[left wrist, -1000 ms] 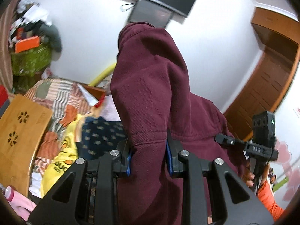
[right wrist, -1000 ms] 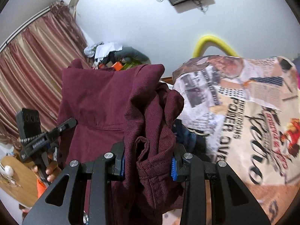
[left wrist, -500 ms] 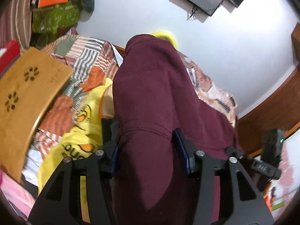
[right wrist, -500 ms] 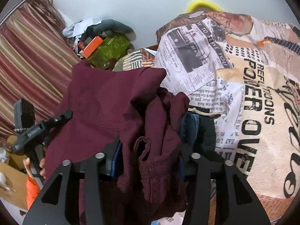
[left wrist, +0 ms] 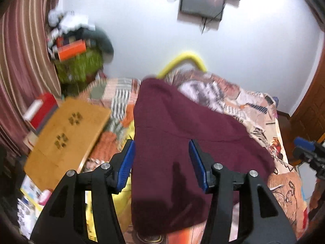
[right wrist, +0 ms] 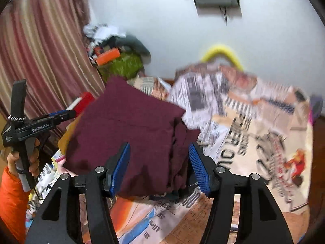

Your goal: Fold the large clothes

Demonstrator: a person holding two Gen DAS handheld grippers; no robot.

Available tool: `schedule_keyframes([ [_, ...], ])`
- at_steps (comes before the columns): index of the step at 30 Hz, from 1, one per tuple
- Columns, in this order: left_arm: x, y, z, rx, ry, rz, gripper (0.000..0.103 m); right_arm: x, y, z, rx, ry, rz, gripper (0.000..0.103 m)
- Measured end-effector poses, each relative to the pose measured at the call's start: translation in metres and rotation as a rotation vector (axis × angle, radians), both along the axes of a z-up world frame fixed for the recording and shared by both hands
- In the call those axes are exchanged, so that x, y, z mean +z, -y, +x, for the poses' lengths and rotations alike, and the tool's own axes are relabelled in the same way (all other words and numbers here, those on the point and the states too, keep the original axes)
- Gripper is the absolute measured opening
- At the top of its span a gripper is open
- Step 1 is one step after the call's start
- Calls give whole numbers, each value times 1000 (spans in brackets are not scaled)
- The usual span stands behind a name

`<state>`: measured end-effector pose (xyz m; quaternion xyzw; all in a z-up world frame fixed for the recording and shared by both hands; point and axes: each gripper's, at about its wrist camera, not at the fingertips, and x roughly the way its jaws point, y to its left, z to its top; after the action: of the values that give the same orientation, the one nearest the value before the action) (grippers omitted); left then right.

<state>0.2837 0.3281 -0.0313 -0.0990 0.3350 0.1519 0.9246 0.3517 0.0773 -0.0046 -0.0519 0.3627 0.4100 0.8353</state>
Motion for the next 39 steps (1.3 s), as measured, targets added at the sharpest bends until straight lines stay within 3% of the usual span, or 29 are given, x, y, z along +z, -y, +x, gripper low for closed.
schedule_keyframes([
  [6,70,69,-83,-62,178,127,53,72,50,-82,9,190,151,56],
  [11,111,134,-160,-97,332,231,53,108,90,-145,-9,300,260,56],
  [14,122,163,-200,-93,412,272,53,116,106,-174,-26,353,299,56],
  [19,124,205,-260,-64,531,318,56,120,123,-222,-57,440,334,56],
  [23,114,221,-289,-36,584,316,71,113,122,-237,-70,458,334,57],
  [27,101,225,-305,20,606,296,99,105,118,-242,-125,486,310,72],
  [35,86,220,-320,85,596,250,103,99,127,-246,-184,459,302,92],
  [37,82,220,-320,84,584,253,103,96,130,-250,-200,461,303,103],
  [39,78,221,-320,79,576,254,103,95,130,-249,-219,465,293,103],
])
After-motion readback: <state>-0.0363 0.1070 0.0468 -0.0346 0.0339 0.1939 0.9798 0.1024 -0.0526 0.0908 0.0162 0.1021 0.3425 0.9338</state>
